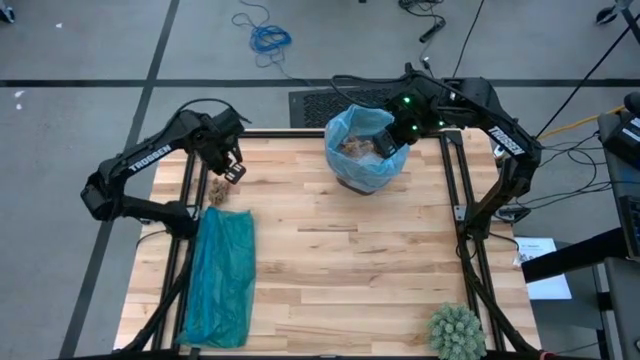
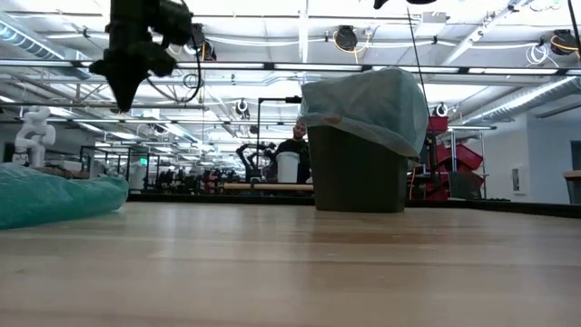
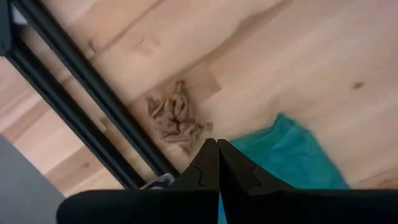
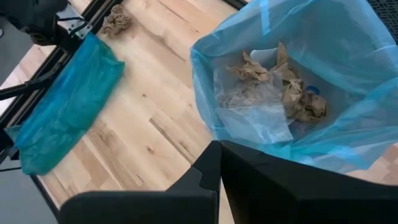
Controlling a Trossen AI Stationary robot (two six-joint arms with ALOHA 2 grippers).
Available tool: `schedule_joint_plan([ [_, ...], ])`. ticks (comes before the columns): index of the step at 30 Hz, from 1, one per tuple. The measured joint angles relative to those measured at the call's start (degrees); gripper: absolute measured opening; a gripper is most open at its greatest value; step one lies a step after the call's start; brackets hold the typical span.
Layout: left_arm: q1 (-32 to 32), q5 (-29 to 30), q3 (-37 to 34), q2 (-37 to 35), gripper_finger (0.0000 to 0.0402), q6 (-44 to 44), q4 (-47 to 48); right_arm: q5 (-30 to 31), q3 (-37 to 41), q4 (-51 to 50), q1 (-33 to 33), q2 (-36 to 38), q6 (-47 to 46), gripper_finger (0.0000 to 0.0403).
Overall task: Place trash/remove bag and relplace
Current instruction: Put the brown napkin into the trash bin
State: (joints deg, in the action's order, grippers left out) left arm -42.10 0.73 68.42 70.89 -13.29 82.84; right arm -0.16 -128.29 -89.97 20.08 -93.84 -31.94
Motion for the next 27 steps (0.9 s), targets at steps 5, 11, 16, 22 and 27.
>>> schedule_joint_plan([
  [5, -0.1, 0.0, -4.4, 0.4, 0.0014, -0.8, 0.4, -0.2, 0.0, 0.0, 0.0, 0.0, 0.5, 0.0],
  [11, -1.0, 0.1, -10.7, 0.9, 0.0073, -10.1, -0.4, -0.2, 0.0, 0.0, 0.0, 0.0, 1.0, 0.0],
  [16, -1.6, 1.7, -15.6, 1.1, 0.0132, -12.8, -7.2, -0.2, 0.0, 0.0, 0.1, 0.0, 1.6, 0.0],
  [22, -2.2, 3.4, -19.2, 4.4, 0.0172, -13.4, -13.3, -0.4, 0.0, 0.0, 0.1, 0.0, 2.6, 0.0],
  [27, -2.6, 6.7, -22.2, 9.7, 0.0178, -13.4, -16.3, -1.7, 0.0, 0.0, 0.0, 0.0, 2.8, 0.0],
])
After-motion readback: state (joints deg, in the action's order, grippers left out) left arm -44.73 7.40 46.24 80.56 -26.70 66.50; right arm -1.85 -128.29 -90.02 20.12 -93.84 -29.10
